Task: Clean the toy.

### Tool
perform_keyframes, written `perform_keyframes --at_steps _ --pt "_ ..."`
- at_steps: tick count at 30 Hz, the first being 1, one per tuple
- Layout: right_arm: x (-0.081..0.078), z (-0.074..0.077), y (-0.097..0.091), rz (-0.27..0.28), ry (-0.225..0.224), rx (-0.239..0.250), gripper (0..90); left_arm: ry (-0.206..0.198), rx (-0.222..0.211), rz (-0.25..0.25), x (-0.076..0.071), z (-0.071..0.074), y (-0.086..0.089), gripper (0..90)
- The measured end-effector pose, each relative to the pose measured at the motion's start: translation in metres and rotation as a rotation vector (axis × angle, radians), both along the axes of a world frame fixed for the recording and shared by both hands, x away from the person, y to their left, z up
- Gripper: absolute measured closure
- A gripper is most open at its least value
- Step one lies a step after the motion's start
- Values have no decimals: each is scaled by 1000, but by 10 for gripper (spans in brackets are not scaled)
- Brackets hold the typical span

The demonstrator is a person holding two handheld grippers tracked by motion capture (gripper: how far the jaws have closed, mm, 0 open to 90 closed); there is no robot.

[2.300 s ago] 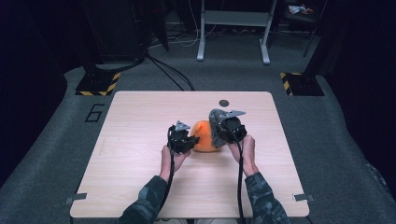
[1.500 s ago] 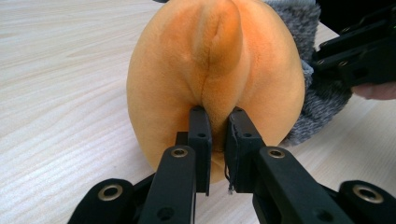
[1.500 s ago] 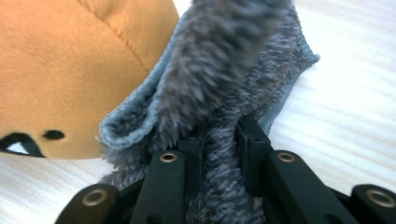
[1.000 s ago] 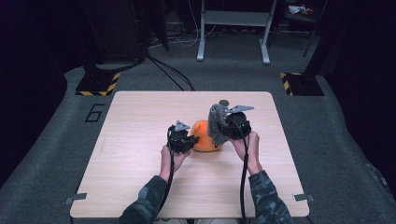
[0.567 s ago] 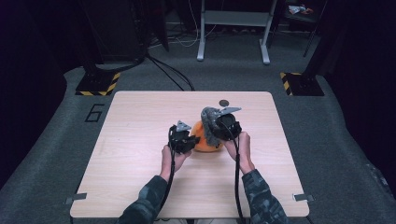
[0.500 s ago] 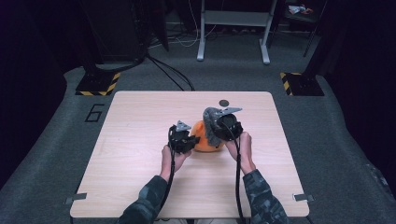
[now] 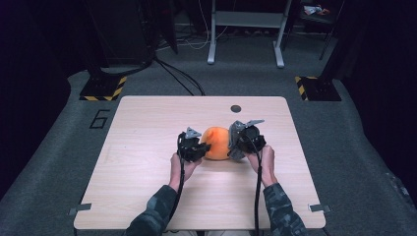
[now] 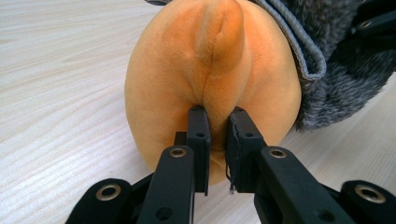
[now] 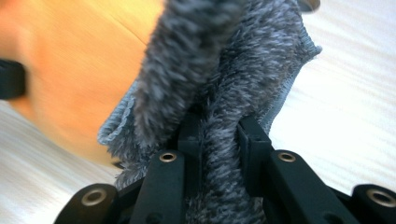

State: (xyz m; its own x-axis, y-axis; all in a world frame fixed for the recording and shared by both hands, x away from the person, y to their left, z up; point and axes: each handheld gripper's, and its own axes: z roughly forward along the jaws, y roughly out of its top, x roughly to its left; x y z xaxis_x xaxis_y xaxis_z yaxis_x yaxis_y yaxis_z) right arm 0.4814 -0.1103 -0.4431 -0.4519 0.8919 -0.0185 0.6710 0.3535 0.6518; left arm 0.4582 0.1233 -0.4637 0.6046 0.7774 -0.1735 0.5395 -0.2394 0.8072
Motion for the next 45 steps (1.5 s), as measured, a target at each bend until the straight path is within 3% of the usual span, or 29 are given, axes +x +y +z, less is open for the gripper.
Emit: perform_keyframes --at_steps 5,8,11,14,17,19,22,24,28,31,36,40,45 --pt "6 -18 -8 -24 43 -26 747 3 -7 4 0 -1 1 808" --pt "11 -34 -11 -35 102 -31 746 4 -6 6 0 -1 2 808" --pt "15 -49 -17 -53 147 3 746 1 -9 10 0 -1 3 808" --pt "14 -40 -20 -58 126 0 745 0 -7 10 1 -1 4 807" --pt "8 -20 -20 -66 71 15 745 -1 -8 11 1 -1 4 806" --pt "4 -3 -20 -55 -4 30 746 -2 -9 11 1 -1 3 806" --pt "-5 23 -9 -20 -83 66 745 0 -7 11 0 -1 2 805" --pt "-8 32 1 27 -114 82 745 -2 -7 10 1 -1 2 804" --pt "-1 23 21 56 -87 26 748 -1 -11 5 2 -1 3 793" --pt "4 15 19 49 -65 24 751 0 -28 -10 3 -2 5 762" --pt "6 7 13 35 -50 22 756 -13 -42 -10 1 0 8 587" --pt "8 6 10 25 -46 29 756 18 -59 20 1 -6 18 471" --pt "10 4 7 24 -43 27 756 84 -88 23 3 -19 28 442"
